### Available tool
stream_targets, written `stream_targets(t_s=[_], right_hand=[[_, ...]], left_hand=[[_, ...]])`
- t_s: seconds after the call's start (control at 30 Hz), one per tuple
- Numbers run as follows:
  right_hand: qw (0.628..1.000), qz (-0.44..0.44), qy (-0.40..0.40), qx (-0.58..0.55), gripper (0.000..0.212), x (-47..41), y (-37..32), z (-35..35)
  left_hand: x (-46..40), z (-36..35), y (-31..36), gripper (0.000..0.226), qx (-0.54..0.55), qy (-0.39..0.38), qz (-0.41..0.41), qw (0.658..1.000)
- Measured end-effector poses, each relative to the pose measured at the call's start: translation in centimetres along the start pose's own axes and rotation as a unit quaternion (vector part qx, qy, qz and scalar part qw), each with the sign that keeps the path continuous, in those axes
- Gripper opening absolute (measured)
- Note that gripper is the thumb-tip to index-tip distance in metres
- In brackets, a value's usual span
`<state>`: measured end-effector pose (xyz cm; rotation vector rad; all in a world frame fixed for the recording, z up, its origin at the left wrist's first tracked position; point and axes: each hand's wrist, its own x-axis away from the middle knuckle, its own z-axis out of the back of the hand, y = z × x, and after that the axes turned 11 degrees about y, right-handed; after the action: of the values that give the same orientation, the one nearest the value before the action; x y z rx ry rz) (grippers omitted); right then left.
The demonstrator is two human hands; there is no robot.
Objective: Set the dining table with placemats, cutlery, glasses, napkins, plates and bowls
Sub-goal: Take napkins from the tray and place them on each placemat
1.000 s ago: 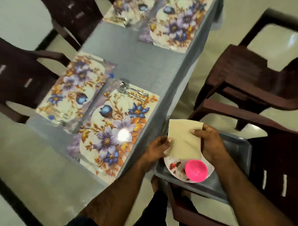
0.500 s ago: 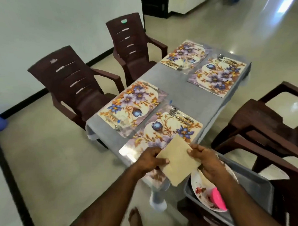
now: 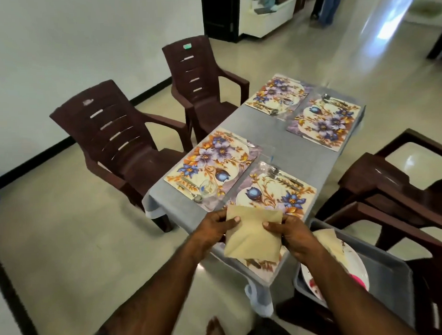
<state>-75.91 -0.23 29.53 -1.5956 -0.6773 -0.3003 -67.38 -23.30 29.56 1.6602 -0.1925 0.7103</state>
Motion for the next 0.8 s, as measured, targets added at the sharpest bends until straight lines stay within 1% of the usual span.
stream_targets(t_s=[0.1,0.2,0.27,0.3,0.33,0.37,0.43,0.47,0.5,0.57,0.6,0.63,0.67,0.73,0.8], right_hand=[[0.997,-0.006,0.026,-0.069,0.03,-0.7,0.0,0.7],[0.995,-0.012,0.032,-0.097,0.033,-1.8,0.6,2.4],[0.993,-0.023,0.017,-0.112,0.045,-2.7,0.5,3.6],[0.993,-0.031,0.01,-0.112,0.051,-3.3,0.1,4.1],[0.994,-0.032,0.002,-0.102,0.05,-3.9,-0.3,4.7],[0.996,-0.027,-0.007,-0.085,0.045,-4.5,-1.0,5.2],[0.999,-0.009,-0.023,-0.036,0.039,-5.6,-2.6,5.6],[0.999,-0.001,-0.032,-0.012,0.039,-6.1,-3.3,5.9],[0.999,0.01,-0.046,0.003,0.039,-6.5,-3.8,6.0],[0.999,0.023,-0.043,-0.003,0.04,-7.5,-4.2,6.1],[0.999,0.019,-0.028,-0.027,0.049,-8.1,-4.1,6.0],[0.998,0.003,-0.011,-0.055,0.06,-8.7,-3.6,6.1],[0.997,-0.01,-0.002,-0.077,0.063,-9.1,-3.1,6.1],[0.996,-0.019,0.011,-0.085,0.049,-9.3,-2.2,6.2],[0.996,-0.027,0.013,-0.079,0.044,-9.1,-1.4,6.4]], left_hand=[[-1.0,-0.8,0.1,0.041,0.029,-0.043,0.042,0.998],[-2.5,-1.5,-0.4,0.039,-0.063,-0.058,0.019,0.996],[-3.5,-1.7,0.1,0.036,-0.111,-0.064,-0.006,0.992],[-4.0,-2.0,1.0,0.037,-0.129,-0.067,-0.014,0.989],[-4.3,-2.4,2.1,0.038,-0.147,-0.071,-0.021,0.986],[-4.8,-3.0,3.2,0.037,-0.166,-0.074,-0.031,0.983],[-5.9,-3.8,5.1,0.027,-0.185,-0.074,-0.049,0.979],[-6.4,-4.3,6.1,0.024,-0.168,-0.074,-0.045,0.982],[-6.7,-4.8,6.8,0.026,-0.124,-0.077,-0.031,0.989],[-7.3,-5.5,7.3,0.042,0.009,-0.081,0.002,0.997],[-7.7,-5.8,7.1,0.05,0.059,-0.075,0.019,0.995],[-7.9,-6.2,6.7,0.052,0.078,-0.061,0.032,0.995],[-8.1,-6.7,6.0,0.05,0.07,-0.042,0.04,0.996],[-8.7,-7.6,4.3,0.04,0.015,0.003,0.046,0.999],[-9.2,-8.2,3.6,0.034,-0.034,0.026,0.035,0.998]])
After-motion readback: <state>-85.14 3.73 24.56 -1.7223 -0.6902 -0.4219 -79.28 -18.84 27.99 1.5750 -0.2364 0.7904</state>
